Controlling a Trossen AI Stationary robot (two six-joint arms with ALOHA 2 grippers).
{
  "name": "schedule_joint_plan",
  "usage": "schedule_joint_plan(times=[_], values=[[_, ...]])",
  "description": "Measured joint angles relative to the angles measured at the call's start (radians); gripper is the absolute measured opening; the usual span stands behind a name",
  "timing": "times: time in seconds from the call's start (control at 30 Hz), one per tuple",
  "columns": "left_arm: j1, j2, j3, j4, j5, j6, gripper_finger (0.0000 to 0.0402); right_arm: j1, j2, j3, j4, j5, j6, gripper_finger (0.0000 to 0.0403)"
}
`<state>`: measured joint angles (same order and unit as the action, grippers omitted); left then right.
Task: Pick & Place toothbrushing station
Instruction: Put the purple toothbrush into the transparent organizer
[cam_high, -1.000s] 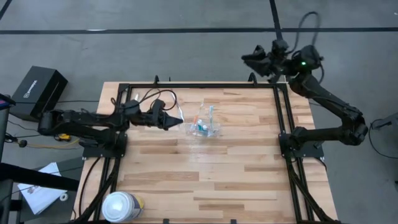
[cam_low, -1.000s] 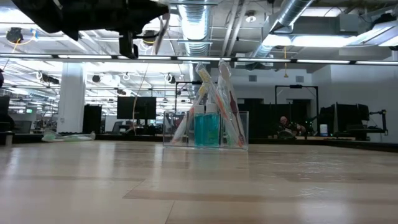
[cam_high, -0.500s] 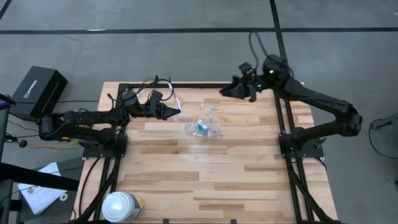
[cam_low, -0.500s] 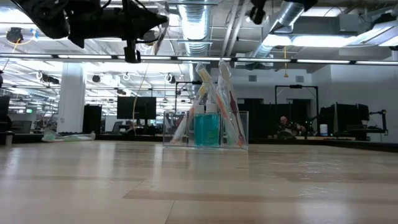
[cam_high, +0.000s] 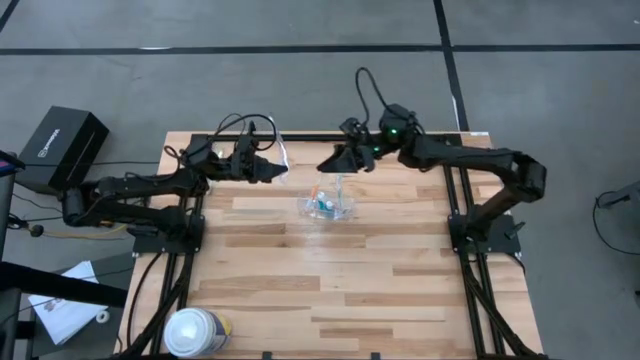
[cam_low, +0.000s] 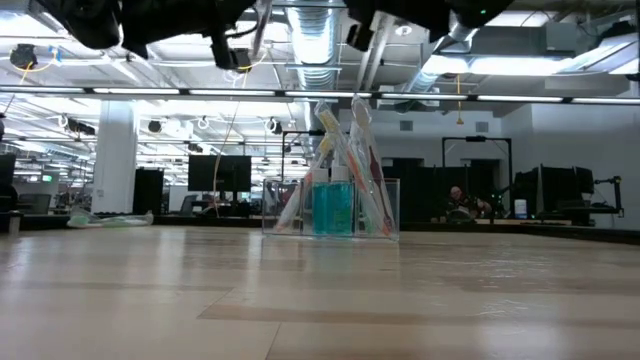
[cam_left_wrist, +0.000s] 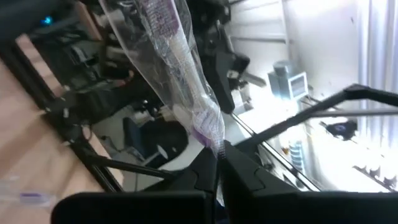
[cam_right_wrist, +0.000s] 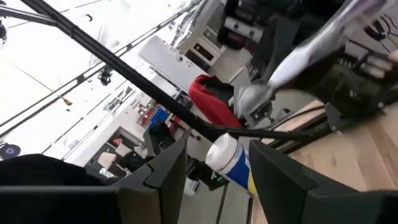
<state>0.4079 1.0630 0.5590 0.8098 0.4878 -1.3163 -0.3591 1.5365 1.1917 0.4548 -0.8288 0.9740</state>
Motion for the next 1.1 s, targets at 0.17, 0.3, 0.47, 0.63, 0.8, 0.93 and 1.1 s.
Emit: schedule_joint_plan(times=[0.17,0.3,0.47,0.63,0.8,0.93,1.1], values=[[-0.036,0.0,0.019,-0.024,0.043,0.003,0.0001,0.005,0.083,0.117,0.002,-0.007,-0.009,0.0165],[-0.074,0.0,0.019,-0.026,0.08,0.011,0.0001,0.001,0.136,0.208,-0.012,-0.011,-0.007,0.0167],[-0.108,0.0,0.019,-0.028,0.108,0.033,0.0001,-0.003,0.195,0.284,-0.094,-0.026,-0.005,0.0166],[-0.111,0.0,0.019,-0.035,0.111,0.082,0.0001,0.013,0.236,0.32,-0.116,-0.042,0.036,0.0168],[-0.106,0.0,0.019,-0.049,0.111,0.128,0.0001,0.03,0.254,0.332,-0.119,-0.053,0.09,0.0166],[-0.106,0.0,0.019,-0.079,0.112,0.162,0.0001,0.04,0.253,0.334,-0.153,-0.053,0.098,0.0166],[-0.106,0.0,0.019,-0.078,0.112,0.186,0.0001,0.045,0.253,0.334,-0.161,-0.042,0.126,0.0165]])
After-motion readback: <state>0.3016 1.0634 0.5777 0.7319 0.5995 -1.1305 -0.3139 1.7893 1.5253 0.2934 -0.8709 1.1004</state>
